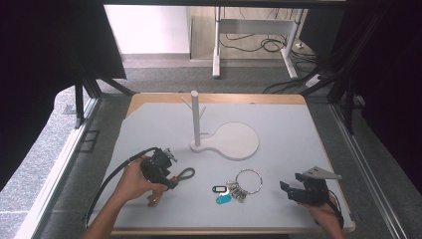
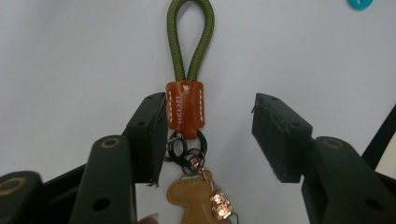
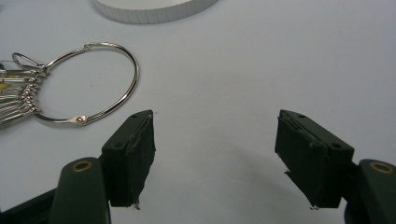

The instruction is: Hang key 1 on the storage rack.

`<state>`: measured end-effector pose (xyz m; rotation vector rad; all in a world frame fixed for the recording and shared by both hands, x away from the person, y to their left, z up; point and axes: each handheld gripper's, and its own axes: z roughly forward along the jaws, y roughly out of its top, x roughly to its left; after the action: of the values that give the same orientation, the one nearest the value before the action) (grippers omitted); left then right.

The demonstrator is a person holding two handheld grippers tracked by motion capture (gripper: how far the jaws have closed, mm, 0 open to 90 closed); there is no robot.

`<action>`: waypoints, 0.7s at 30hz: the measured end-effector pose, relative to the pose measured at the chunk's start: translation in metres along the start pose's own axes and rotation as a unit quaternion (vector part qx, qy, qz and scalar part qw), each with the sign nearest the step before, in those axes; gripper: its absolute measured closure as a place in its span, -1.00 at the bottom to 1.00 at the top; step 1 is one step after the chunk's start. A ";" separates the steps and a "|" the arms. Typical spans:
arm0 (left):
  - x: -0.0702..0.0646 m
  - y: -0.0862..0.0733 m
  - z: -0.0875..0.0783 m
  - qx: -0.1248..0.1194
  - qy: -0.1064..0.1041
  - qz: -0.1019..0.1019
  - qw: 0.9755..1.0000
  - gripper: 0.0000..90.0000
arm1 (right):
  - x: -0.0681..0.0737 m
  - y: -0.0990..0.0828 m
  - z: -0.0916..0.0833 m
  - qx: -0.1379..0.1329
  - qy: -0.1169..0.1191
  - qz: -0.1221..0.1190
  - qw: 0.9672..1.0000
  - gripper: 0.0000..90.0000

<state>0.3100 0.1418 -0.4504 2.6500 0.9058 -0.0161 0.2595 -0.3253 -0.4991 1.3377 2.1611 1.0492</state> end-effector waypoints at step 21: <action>0.008 0.019 0.026 0.086 0.019 0.026 0.996 0.25 | 0.000 -0.001 0.003 0.012 -0.004 -0.001 1.000 -0.34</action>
<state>0.3307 0.1241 -0.4700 2.8413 0.8830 -0.0324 0.2606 -0.3249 -0.5017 1.3488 2.1750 1.0193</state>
